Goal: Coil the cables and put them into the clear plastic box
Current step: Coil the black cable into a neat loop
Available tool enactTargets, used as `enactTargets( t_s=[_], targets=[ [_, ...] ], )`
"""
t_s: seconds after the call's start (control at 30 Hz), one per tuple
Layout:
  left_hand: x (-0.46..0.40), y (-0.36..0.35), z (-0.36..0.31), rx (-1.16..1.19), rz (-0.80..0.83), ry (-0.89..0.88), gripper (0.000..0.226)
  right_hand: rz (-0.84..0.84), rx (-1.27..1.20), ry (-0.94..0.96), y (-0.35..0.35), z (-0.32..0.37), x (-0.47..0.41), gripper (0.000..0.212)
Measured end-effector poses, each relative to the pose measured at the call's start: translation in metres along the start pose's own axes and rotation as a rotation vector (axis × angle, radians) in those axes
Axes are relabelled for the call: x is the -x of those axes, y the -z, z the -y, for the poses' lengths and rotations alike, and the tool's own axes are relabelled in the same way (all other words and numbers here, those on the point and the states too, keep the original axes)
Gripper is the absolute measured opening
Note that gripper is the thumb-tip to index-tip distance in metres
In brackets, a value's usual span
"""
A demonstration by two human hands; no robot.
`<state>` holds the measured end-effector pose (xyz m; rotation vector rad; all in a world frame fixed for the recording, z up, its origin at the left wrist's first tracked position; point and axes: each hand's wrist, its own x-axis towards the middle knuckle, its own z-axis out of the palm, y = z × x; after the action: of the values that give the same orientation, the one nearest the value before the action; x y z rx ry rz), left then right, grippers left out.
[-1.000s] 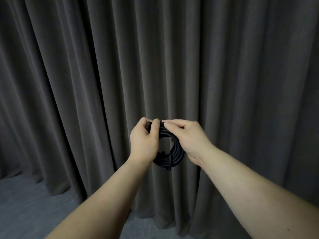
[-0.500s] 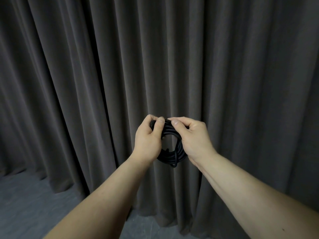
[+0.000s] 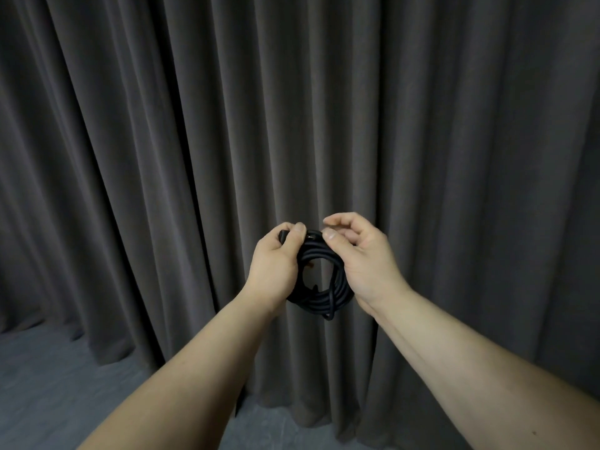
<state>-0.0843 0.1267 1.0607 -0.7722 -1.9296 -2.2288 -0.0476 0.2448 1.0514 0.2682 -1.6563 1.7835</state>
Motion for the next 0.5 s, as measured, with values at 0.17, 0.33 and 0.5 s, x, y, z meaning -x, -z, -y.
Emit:
enactTargets(
  t_s=[0.17, 0.33, 0.5],
  targets=[
    [-0.0022, -0.0012, -0.003, 0.021, -0.054, 0.002, 0.032, 0.019, -0.091, -0.02, -0.0004, 0.0021, -0.0008, 0.016],
    [-0.0001, -0.0041, -0.002, -0.04, -0.133, -0.103, 0.018, 0.043, -0.147, -0.091, 0.0006, 0.006, -0.0024, 0.011],
    [0.0026, -0.0047, -0.0044, -0.113, -0.242, -0.252, 0.011, 0.067, 0.056, -0.052, -0.0031, -0.0002, -0.0016, 0.011]
  ],
)
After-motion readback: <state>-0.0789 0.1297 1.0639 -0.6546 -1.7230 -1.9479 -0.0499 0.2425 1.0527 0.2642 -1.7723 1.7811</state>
